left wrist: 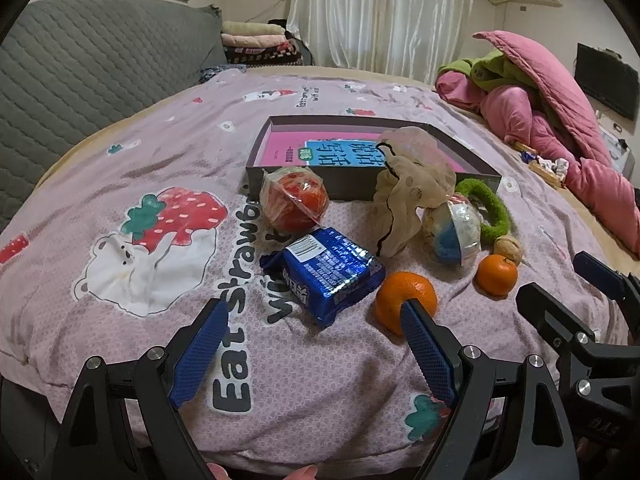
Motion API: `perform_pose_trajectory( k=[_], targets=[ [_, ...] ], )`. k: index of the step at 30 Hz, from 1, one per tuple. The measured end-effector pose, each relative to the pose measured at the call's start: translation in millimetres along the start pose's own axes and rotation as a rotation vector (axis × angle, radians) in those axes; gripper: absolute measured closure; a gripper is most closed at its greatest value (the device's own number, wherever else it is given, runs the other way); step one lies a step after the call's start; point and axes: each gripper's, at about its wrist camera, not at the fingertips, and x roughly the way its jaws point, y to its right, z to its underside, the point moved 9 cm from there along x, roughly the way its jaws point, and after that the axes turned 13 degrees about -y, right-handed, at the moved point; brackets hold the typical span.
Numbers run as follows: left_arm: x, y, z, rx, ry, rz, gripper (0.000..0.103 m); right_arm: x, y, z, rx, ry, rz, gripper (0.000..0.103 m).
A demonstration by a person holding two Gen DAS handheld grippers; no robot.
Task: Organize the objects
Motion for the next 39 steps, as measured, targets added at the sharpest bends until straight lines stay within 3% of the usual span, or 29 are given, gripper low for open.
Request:
perform_pose_trajectory(
  k=[19, 30, 39],
  targets=[
    [14, -15, -8, -0.003, -0.026, 0.005, 0.015, 16, 8, 0, 0.026, -0.053, 0.002, 0.009],
    [22, -18, -21, 0.032, -0.039, 0.05, 0.015, 25, 11, 0, 0.037, -0.082, -0.011, 0.01],
    [33, -15, -21, 0.073, -0.059, 0.03, 0.015, 34, 11, 2, 0.04, -0.115, -0.023, 0.01]
  ],
)
